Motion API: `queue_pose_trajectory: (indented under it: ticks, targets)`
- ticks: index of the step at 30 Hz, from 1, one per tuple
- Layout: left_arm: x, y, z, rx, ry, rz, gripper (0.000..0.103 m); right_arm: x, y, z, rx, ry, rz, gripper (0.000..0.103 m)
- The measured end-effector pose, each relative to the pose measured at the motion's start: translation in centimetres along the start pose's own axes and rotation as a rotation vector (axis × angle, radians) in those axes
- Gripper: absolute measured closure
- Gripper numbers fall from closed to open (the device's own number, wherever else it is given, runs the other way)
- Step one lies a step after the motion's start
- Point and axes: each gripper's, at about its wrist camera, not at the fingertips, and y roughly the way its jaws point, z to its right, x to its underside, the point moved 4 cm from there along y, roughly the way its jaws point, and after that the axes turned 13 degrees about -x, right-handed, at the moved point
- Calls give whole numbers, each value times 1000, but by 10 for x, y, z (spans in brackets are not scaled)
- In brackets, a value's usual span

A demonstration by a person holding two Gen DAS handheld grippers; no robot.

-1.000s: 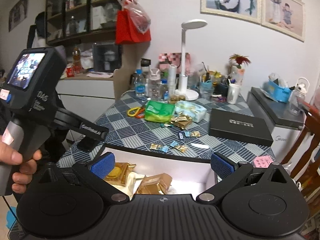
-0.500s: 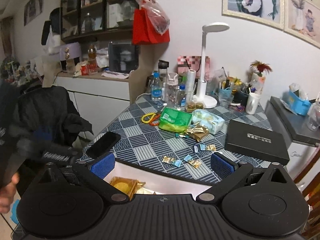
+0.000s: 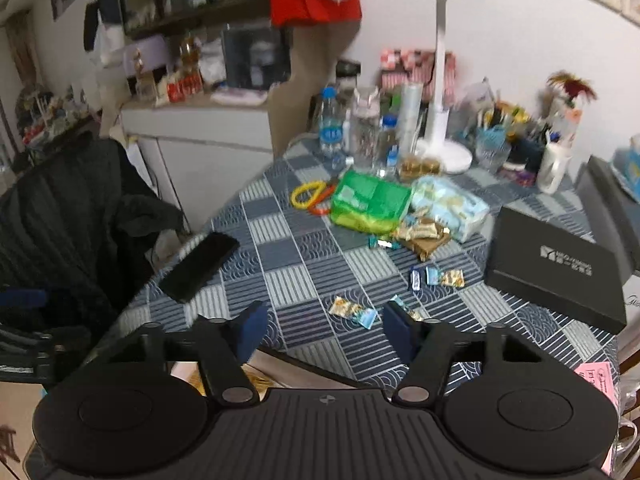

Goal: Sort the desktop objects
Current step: 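Move the right gripper to the blue-white snack sachet and close on it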

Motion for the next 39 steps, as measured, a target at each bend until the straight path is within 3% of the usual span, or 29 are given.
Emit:
queue_pose_trajectory:
  ticks: [3, 5, 14, 23, 29, 39]
  targets:
    - [-3, 5, 3, 1, 7, -5, 0, -4, 25, 19, -5, 8, -54, 57]
    - [-4, 9, 6, 2, 11, -9, 0, -6, 43, 32, -3, 12, -91, 59]
    - [-9, 23, 24, 15, 37, -34, 0, -3, 122, 91, 46, 22, -275, 60]
    - [-11, 27, 44, 44, 83, -39, 0, 14, 189, 121, 91, -28, -429, 57]
    - [-9, 34, 53, 42, 106, -53, 0, 20, 220, 134, 121, -86, -490, 57]
    - [-9, 49, 56, 43, 103, -79, 0, 25, 249, 156, 114, -35, -502, 64]
